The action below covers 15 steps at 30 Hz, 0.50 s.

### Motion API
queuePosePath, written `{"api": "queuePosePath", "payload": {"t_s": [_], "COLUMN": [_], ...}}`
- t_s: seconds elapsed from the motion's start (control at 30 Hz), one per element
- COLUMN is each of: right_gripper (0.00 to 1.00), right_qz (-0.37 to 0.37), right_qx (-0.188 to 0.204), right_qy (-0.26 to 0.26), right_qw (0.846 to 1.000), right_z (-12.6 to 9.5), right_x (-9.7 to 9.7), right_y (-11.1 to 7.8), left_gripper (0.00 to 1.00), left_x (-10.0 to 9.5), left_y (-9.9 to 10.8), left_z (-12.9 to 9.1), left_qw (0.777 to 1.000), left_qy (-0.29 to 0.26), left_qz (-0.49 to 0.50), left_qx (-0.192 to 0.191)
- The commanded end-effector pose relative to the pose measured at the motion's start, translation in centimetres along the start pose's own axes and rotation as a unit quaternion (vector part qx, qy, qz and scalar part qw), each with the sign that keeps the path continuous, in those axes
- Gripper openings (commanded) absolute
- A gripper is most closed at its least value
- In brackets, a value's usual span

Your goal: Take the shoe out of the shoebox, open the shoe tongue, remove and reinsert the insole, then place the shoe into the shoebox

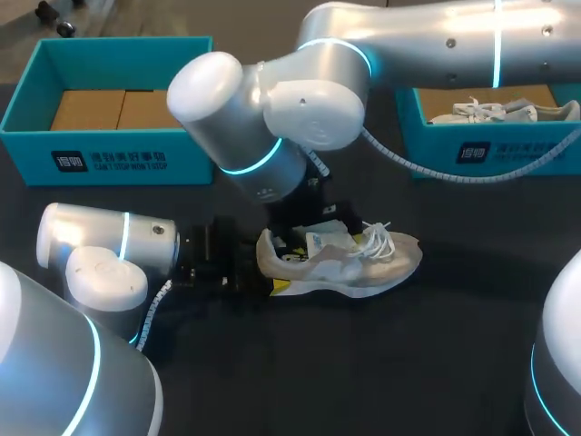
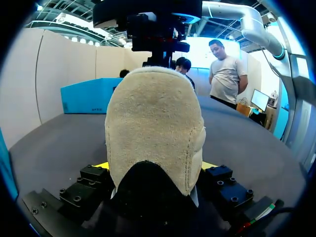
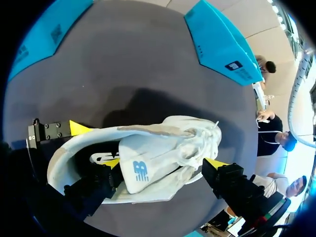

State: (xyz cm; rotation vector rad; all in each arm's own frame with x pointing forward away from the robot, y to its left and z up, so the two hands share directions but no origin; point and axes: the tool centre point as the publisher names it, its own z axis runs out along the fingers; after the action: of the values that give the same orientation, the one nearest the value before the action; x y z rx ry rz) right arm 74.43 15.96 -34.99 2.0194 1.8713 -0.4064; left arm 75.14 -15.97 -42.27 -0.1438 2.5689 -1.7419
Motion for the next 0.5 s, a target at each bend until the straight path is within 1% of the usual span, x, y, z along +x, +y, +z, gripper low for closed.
{"api": "queuePosePath", "payload": {"t_s": [0.03, 0.07, 0.1, 0.17, 0.2, 0.3, 0.37, 0.5], "right_gripper": [0.79, 0.54, 0.48, 0.45, 0.42, 0.4, 0.32, 0.23], "right_qz": [0.012, 0.013, 0.014, 0.015, 0.015, 0.015, 0.018, 0.019], "right_qx": [0.0, -0.001, -0.001, -0.001, -0.001, -0.002, -0.001, 0.005], "right_qy": [-0.004, -0.005, -0.006, -0.008, -0.009, -0.012, -0.015, -0.023], "right_qw": [1.0, 1.0, 1.0, 1.0, 1.0, 1.0, 1.0, 1.0], "right_z": [-0.1, -0.1, -0.2, -0.3, -0.3, -0.5, -0.6, -0.5], "right_x": [-0.4, -0.6, -0.7, -0.9, -0.9, -1.2, -1.5, -2.4], "right_y": [-0.1, 0.0, 0.1, 0.2, 0.3, 0.4, 0.4, 0.6], "left_gripper": [0.0, 0.0, 0.0, 0.0, 0.0, 0.0, 0.0, 0.0], "left_x": [0.1, 0.1, 0.1, 0.1, 0.1, 0.1, 0.1, 0.1], "left_y": [0.1, 0.1, 0.1, 0.1, 0.1, 0.1, 0.1, 0.1], "left_z": [0.0, 0.0, 0.0, 0.0, 0.0, 0.0, 0.0, 0.0], "left_qw": [1.0, 1.0, 1.0, 1.0, 1.0, 1.0, 1.0, 1.0], "left_qy": [0.001, 0.001, 0.001, 0.001, 0.001, 0.001, 0.001, 0.001], "left_qz": [0.0, 0.0, 0.0, 0.0, 0.0, 0.0, 0.0, 0.0], "left_qx": [-0.002, -0.002, -0.002, -0.002, -0.002, -0.002, -0.002, -0.002]}}
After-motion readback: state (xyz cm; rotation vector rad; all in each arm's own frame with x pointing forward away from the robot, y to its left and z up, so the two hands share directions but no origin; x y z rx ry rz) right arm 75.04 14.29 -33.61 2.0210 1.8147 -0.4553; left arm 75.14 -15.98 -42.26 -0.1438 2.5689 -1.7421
